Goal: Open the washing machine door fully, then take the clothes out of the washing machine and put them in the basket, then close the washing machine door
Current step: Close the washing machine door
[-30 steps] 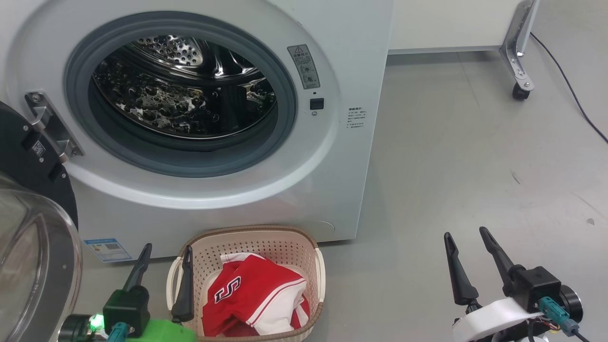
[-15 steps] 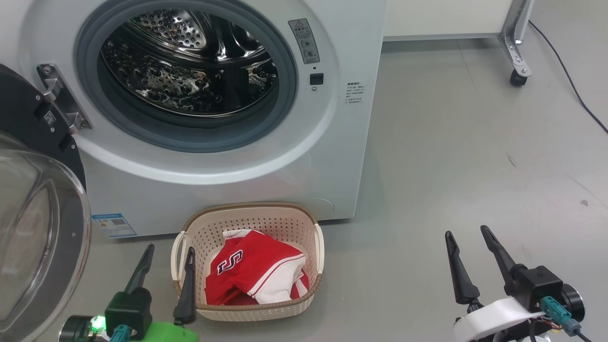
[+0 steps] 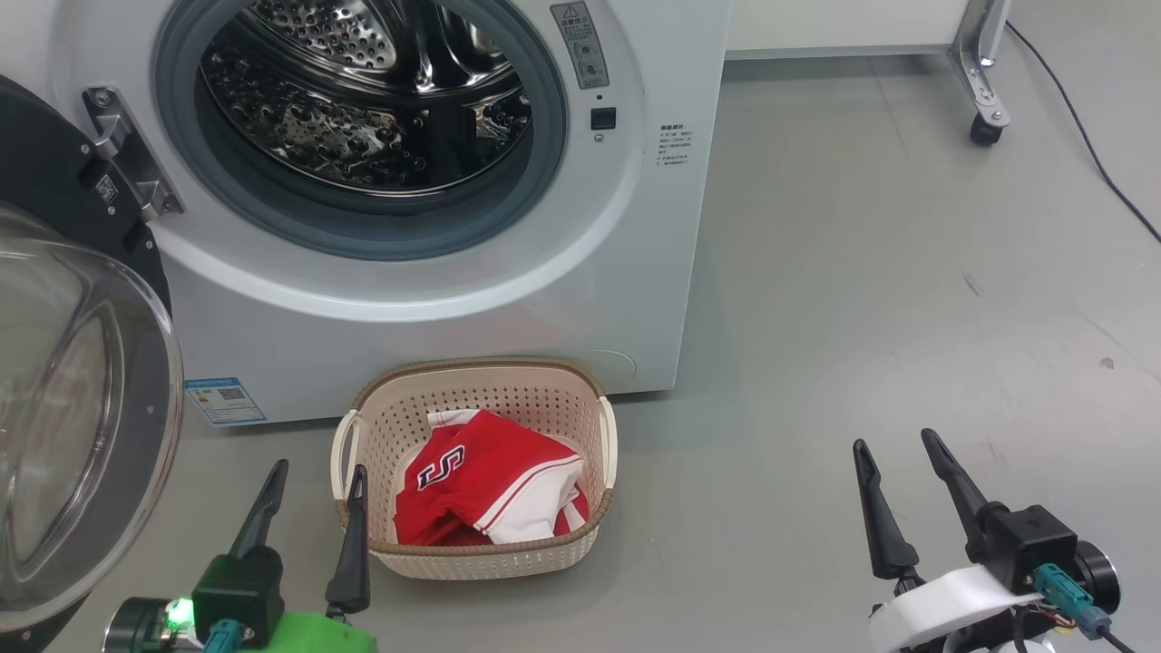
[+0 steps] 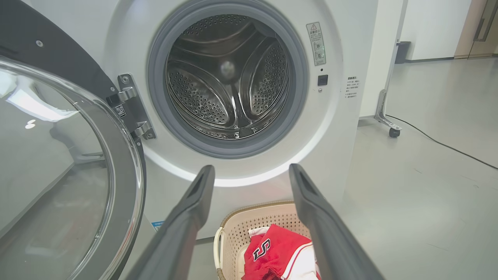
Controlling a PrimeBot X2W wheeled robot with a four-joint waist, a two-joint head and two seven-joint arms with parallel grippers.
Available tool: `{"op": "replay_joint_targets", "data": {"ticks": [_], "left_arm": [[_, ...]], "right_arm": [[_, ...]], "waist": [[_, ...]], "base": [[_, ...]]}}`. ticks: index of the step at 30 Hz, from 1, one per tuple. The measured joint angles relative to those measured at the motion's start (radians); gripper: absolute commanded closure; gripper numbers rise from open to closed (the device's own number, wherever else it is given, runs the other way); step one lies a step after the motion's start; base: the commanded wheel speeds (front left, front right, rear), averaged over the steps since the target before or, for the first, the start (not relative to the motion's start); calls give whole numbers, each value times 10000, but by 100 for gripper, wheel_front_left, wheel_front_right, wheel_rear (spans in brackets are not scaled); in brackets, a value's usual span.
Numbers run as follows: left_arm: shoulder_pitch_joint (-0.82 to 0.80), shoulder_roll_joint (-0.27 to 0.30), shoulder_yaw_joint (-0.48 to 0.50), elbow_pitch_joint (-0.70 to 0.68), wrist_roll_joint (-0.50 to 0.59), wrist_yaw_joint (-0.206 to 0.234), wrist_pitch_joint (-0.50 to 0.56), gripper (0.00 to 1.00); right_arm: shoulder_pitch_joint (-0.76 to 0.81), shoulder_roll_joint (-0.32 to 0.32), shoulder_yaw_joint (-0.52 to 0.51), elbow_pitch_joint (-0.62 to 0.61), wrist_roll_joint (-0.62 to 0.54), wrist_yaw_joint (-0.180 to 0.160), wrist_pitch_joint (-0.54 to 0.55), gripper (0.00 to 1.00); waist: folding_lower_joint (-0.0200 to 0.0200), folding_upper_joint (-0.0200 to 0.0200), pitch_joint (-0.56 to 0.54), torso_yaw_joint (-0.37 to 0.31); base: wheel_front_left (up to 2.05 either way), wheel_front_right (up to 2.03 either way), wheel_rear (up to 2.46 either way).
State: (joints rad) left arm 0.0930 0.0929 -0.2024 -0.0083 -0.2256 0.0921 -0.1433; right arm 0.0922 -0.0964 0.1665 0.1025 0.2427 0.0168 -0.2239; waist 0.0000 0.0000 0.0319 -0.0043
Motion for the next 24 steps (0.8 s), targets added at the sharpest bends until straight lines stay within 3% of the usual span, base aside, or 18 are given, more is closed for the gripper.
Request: {"op": "replay_joint_targets", "data": {"ticks": [24], "left_arm": [[140,113,13,-94,71,10,29,0]], "right_arm": [[0,-15,-38,-44,0,-100,29,0]], "waist": [[0,0,-89,66]], "base": [[-5,5,0]]}}
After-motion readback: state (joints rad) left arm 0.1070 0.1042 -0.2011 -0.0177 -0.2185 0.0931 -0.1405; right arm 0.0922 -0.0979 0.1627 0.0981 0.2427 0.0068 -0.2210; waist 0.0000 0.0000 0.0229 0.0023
